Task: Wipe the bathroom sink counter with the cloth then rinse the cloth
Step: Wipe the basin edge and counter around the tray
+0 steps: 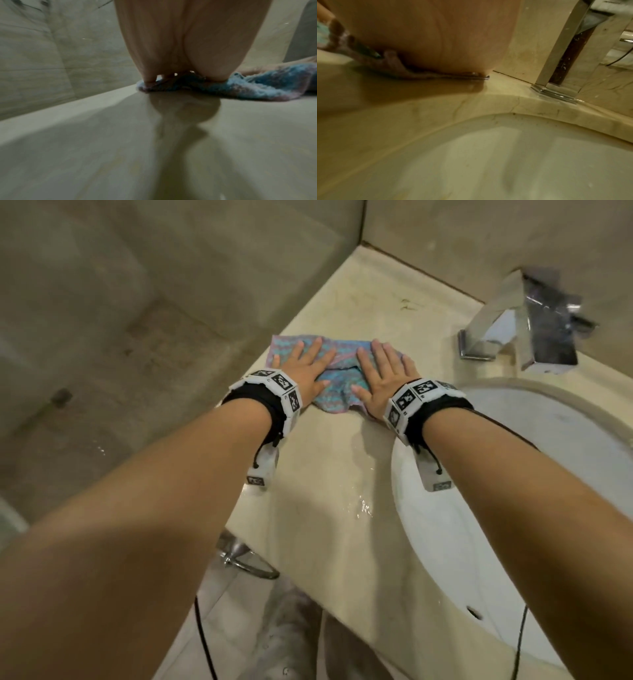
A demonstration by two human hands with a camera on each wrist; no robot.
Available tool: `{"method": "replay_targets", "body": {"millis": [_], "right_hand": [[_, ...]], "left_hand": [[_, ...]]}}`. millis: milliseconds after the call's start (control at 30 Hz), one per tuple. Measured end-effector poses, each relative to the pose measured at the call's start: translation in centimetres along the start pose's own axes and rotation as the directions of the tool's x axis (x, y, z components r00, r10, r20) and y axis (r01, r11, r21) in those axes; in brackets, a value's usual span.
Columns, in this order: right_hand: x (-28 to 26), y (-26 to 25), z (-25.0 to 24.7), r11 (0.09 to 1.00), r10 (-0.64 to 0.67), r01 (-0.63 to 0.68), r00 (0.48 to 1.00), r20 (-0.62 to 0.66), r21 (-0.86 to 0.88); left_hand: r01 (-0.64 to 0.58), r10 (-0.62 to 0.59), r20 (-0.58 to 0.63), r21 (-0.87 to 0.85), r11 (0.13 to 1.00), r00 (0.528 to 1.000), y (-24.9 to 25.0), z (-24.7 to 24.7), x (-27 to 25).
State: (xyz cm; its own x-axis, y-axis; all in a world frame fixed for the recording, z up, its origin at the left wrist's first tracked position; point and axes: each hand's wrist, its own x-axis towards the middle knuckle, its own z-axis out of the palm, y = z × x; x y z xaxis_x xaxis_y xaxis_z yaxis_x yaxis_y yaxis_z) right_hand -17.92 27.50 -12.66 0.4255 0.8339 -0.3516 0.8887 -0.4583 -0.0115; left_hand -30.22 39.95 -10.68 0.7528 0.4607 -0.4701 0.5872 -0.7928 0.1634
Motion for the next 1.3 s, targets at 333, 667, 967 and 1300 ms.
{"method": "replay_targets", "body": {"millis": [333,667,967,1300], "right_hand": [[-4.8,-4.5,2.0,0.982,-0.176,0.178,0.984,0.035,-0.067],[-8.8,-7.9,3.6,0.942,-0.31,0.315,0.949,0.059,-0.118],[-12.3,-7.7,5.2,0.921,-0.372,0.372,0.928,0.022,-0.115],[-15.2,-5.1,5.8,0.926,-0.36,0.365,0.93,0.068,-0.094]], "left_hand": [[0.143,-0.147,-0.049,-0.079,0.987,0.988,-1.6,4.7,-8.5],[0.243,-0.253,-0.058,-0.134,0.961,0.966,-2.1,8.2,-15.3],[0.306,-0.315,-0.078,-0.109,0.946,0.946,0.1,10.7,-18.1],[0.275,-0.277,-0.039,-0.041,0.96,0.96,3.0,11.2,-18.1]]}}
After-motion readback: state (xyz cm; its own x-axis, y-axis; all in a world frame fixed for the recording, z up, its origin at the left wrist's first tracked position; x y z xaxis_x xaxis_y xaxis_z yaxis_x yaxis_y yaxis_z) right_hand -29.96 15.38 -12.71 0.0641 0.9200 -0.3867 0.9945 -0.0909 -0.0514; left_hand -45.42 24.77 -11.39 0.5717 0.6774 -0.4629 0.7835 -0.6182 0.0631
